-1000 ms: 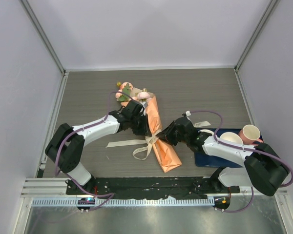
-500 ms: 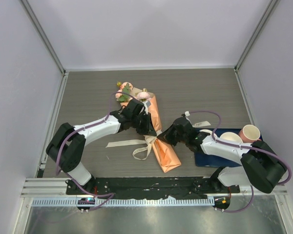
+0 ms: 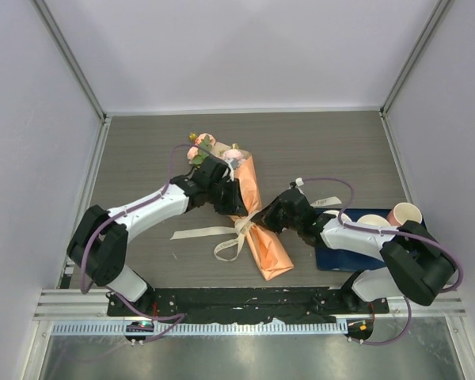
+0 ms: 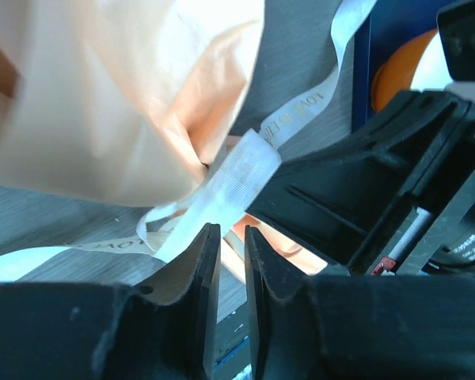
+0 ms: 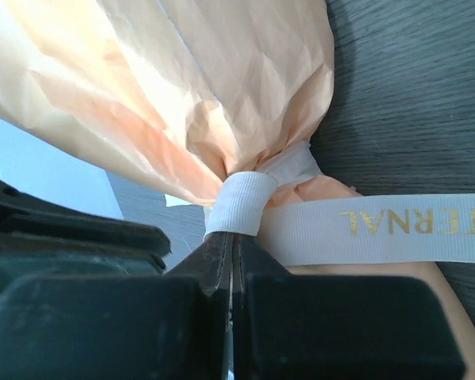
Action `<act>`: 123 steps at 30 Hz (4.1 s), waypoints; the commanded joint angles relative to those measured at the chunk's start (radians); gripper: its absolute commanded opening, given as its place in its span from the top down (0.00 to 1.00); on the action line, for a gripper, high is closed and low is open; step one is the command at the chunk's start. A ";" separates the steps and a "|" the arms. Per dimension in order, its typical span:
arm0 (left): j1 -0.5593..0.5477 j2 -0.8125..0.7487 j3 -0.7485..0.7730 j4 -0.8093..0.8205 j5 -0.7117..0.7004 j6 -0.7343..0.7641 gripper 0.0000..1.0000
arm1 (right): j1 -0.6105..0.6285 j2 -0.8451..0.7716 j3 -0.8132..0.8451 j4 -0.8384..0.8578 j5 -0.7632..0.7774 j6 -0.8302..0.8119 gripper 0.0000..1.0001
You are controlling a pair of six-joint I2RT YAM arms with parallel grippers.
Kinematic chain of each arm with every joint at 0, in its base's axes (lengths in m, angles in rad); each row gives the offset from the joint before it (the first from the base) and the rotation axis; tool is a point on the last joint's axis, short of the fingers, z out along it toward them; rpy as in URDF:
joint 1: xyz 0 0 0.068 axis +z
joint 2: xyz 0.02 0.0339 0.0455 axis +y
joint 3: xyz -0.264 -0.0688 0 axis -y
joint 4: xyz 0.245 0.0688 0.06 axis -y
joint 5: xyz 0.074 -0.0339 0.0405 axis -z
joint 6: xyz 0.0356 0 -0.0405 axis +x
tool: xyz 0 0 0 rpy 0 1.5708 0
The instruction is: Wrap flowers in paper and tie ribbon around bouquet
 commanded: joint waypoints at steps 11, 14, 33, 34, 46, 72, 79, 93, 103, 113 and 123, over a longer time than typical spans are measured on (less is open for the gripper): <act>0.043 0.126 0.103 -0.116 0.015 0.072 0.87 | -0.001 -0.160 0.062 -0.247 -0.012 -0.054 0.72; 0.043 0.134 0.098 -0.099 0.031 0.069 0.87 | -0.001 -0.160 0.061 -0.275 -0.017 -0.040 0.67; 0.021 0.131 0.067 -0.021 0.182 0.032 0.86 | 0.001 -0.075 0.056 -0.132 0.021 0.000 0.83; 0.021 0.131 0.064 -0.015 0.188 0.027 0.86 | 0.001 -0.078 0.056 -0.132 0.026 0.002 0.87; 0.018 0.109 0.021 0.039 0.232 -0.014 0.88 | -0.001 -0.075 0.035 -0.053 0.024 -0.003 0.98; 0.033 -0.052 0.005 -0.038 0.148 0.010 0.87 | 0.004 -0.191 0.055 -0.186 -0.056 -0.054 0.64; 0.108 -0.167 -0.029 -0.084 0.128 0.024 0.80 | 0.033 -0.082 0.119 -0.157 -0.060 -0.041 0.64; 0.119 -0.191 -0.083 -0.056 0.166 0.018 0.80 | 0.039 0.003 0.156 -0.132 -0.033 -0.031 0.70; 0.119 -0.176 -0.074 -0.048 0.177 0.010 0.80 | 0.041 0.046 0.170 -0.131 -0.026 -0.024 0.72; 0.119 -0.058 -0.026 -0.032 0.189 0.041 0.80 | 0.041 0.017 0.153 -0.151 -0.042 -0.032 1.00; 0.055 0.126 0.123 -0.078 0.085 0.122 0.92 | 0.038 -0.069 0.101 -0.215 -0.059 -0.035 0.99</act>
